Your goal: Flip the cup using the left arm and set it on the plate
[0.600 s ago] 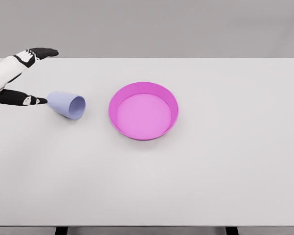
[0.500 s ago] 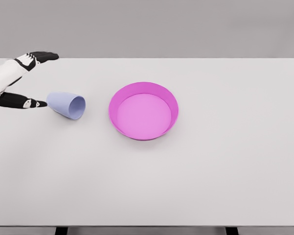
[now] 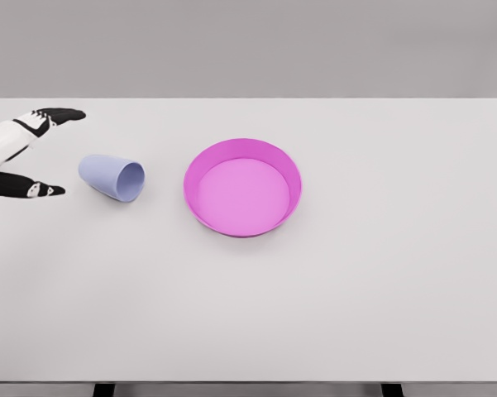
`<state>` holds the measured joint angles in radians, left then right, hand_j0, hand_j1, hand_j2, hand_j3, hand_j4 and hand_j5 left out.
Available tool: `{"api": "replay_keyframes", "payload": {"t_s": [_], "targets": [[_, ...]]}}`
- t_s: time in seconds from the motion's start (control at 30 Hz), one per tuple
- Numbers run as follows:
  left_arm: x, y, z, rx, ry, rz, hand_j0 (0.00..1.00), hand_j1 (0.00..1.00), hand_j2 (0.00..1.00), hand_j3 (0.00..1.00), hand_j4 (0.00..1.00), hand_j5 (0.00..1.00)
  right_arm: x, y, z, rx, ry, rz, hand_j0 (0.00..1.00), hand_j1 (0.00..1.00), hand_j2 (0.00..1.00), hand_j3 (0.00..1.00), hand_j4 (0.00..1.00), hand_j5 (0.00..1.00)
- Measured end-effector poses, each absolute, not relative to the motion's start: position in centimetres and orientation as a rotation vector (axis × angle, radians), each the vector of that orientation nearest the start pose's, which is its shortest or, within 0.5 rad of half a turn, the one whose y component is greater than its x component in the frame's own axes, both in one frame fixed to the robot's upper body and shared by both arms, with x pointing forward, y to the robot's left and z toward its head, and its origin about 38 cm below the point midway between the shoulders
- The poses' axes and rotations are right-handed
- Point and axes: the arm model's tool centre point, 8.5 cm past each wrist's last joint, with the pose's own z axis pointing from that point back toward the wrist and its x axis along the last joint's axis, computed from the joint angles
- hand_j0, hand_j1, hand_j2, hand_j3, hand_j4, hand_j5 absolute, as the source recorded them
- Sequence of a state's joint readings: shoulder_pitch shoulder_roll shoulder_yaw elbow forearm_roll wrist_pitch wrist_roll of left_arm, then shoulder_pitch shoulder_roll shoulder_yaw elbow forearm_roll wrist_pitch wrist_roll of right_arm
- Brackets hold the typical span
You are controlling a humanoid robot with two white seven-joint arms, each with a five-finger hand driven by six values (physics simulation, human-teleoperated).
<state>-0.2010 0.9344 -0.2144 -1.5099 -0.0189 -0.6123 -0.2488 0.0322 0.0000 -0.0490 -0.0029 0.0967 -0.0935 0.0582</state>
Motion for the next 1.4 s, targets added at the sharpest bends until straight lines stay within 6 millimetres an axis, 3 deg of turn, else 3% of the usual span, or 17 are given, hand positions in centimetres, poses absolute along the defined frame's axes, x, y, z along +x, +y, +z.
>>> {"api": "replay_keyframes", "payload": {"t_s": [0.17, 0.27, 0.4, 0.57, 0.77, 0.93, 1.0, 1.1, 1.27, 1.4], "targets": [[38.1, 41.7, 23.9, 0.441, -1.794, -1.350, 1.00, 1.00, 1.00, 1.00, 1.00, 1.00, -1.0, -26.6, -26.2, -0.026, -0.061, 0.052, 1.00, 1.00, 1.00, 1.00, 1.00, 1.00], [37.1, 42.2, 21.8, 0.403, -1.723, -1.364, 1.00, 1.00, 1.00, 1.00, 1.00, 1.00, -1.0, -26.6, -26.2, -0.026, -0.060, 0.052, 1.00, 1.00, 1.00, 1.00, 1.00, 1.00], [37.1, 42.1, 21.5, 0.384, -1.649, -1.451, 1.00, 1.00, 1.00, 1.00, 1.00, 1.00, -1.0, -26.6, -26.2, -0.026, -0.060, 0.052, 1.00, 1.00, 1.00, 1.00, 1.00, 1.00], [39.4, 41.9, 24.8, 0.511, -1.650, -1.549, 1.00, 1.00, 1.00, 1.00, 1.00, 1.00, -1.0, -26.6, -26.2, -0.026, -0.061, 0.052, 1.00, 1.00, 1.00, 1.00, 1.00, 1.00], [39.8, 41.0, 21.6, 0.500, -1.559, -1.612, 1.00, 1.00, 1.00, 1.00, 1.00, 1.00, -1.0, -26.6, -26.2, -0.026, -0.060, 0.052, 1.00, 1.00, 1.00, 1.00, 1.00, 1.00], [41.8, 39.8, 21.7, 0.550, -1.528, -1.668, 1.00, 1.00, 1.00, 1.00, 1.00, 1.00, -1.0, -26.6, -26.2, -0.026, -0.060, 0.052, 1.00, 1.00, 1.00, 1.00, 1.00, 1.00], [42.2, 39.2, 20.8, 0.532, -1.496, -1.694, 1.00, 1.00, 1.00, 1.00, 1.00, 1.00, -1.0, -26.6, -26.2, -0.026, -0.060, 0.052, 1.00, 1.00, 1.00, 1.00, 1.00, 1.00], [43.6, 38.0, 21.3, 0.532, -1.480, -1.743, 1.00, 1.00, 1.00, 1.00, 1.00, 1.00, -1.0, -26.6, -26.2, -0.026, -0.060, 0.052, 1.00, 1.00, 1.00, 1.00, 1.00, 1.00], [44.1, 35.4, 18.0, 0.425, -1.435, -1.792, 1.00, 1.00, 1.00, 1.00, 1.00, 1.00, -1.0, -26.6, -26.2, -0.026, -0.060, 0.052, 1.00, 1.00, 1.00, 1.00, 1.00, 1.00], [44.1, 34.6, 16.2, 0.373, -1.411, -1.792, 1.00, 1.00, 1.00, 1.00, 1.00, 1.00, -1.0, -26.6, -26.2, -0.026, -0.060, 0.052, 1.00, 1.00, 1.00, 1.00, 1.00, 1.00]]}}
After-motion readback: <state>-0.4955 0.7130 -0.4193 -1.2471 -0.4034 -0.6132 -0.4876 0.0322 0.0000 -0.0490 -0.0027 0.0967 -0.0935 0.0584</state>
